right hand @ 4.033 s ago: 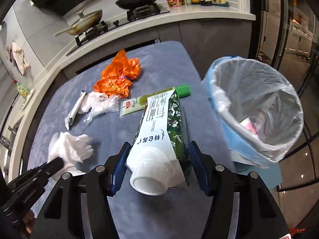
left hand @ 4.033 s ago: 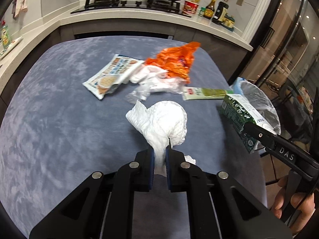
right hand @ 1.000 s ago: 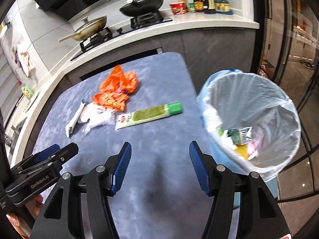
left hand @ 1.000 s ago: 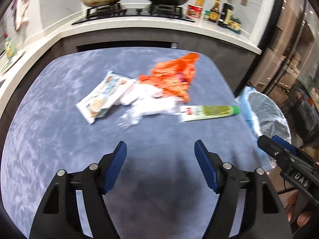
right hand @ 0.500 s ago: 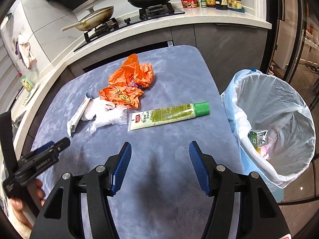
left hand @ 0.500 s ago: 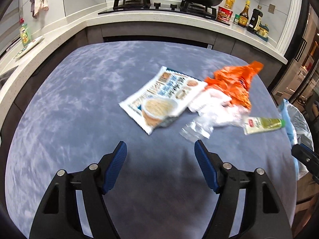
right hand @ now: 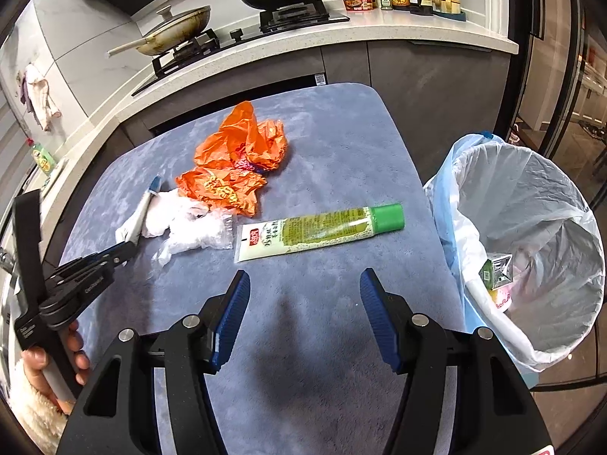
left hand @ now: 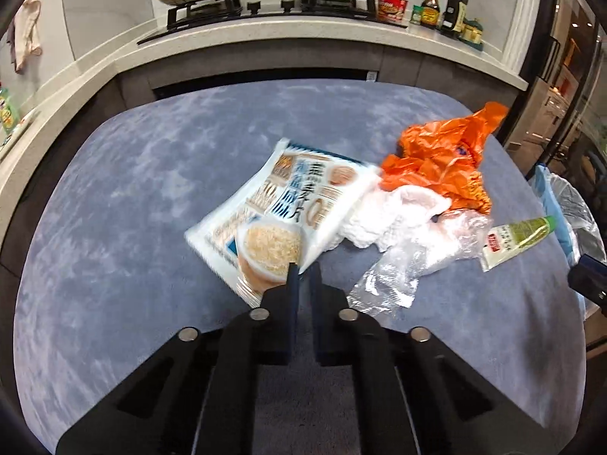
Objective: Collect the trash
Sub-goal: 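Grasp the oat-flake snack packet with the left tool while the right tool grasps the wasabi tube, then carry the snack packet and wasabi tube over the trash bin with both tools, then open both tools to drop the packet and tube into the bin, then move both tools back over the table toward the plastic bags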
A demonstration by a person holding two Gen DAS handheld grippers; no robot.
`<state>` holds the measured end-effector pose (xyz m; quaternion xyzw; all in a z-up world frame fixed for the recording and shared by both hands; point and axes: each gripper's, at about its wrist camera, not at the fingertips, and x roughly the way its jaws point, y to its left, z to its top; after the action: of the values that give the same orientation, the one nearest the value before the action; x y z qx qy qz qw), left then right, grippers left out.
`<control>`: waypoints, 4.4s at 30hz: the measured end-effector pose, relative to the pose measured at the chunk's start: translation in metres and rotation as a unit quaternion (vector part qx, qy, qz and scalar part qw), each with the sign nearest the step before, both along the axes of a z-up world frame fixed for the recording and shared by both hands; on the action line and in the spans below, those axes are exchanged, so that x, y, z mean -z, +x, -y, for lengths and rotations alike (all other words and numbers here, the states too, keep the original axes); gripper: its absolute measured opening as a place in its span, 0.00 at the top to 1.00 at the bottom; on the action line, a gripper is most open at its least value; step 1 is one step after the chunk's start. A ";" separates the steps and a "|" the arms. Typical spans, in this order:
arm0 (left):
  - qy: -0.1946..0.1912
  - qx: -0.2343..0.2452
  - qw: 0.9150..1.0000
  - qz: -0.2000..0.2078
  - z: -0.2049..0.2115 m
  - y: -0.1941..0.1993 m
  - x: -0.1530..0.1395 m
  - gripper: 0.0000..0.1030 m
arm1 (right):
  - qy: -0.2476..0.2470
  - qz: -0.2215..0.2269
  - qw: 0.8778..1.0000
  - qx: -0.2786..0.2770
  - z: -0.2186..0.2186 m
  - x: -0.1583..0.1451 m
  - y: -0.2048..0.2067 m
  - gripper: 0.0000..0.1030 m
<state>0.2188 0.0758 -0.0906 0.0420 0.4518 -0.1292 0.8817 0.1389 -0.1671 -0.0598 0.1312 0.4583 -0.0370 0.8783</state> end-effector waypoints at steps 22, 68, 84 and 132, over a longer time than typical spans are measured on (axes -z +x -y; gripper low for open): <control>-0.060 0.012 0.998 -0.004 0.017 -0.069 -0.038 1.00 | -0.010 0.008 0.998 -0.065 0.044 0.005 0.063 0.43; -0.079 0.102 0.992 -0.011 0.097 -0.151 -0.071 1.00 | 0.021 0.025 0.997 -0.070 0.041 -0.020 -0.087 0.78; -0.079 0.159 0.984 0.000 0.142 -0.164 -0.088 1.00 | 0.037 0.074 0.996 -0.029 0.075 -0.052 -0.106 0.79; -0.107 0.193 0.975 -0.004 0.242 -0.097 -0.079 0.56 | -0.003 0.090 0.992 0.085 0.161 -0.055 -0.090 0.50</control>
<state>0.1221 -0.1661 -0.0115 0.0332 0.4220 -0.3451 0.8377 0.0492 -0.3279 -0.0047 0.1704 0.3648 -0.1011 0.9097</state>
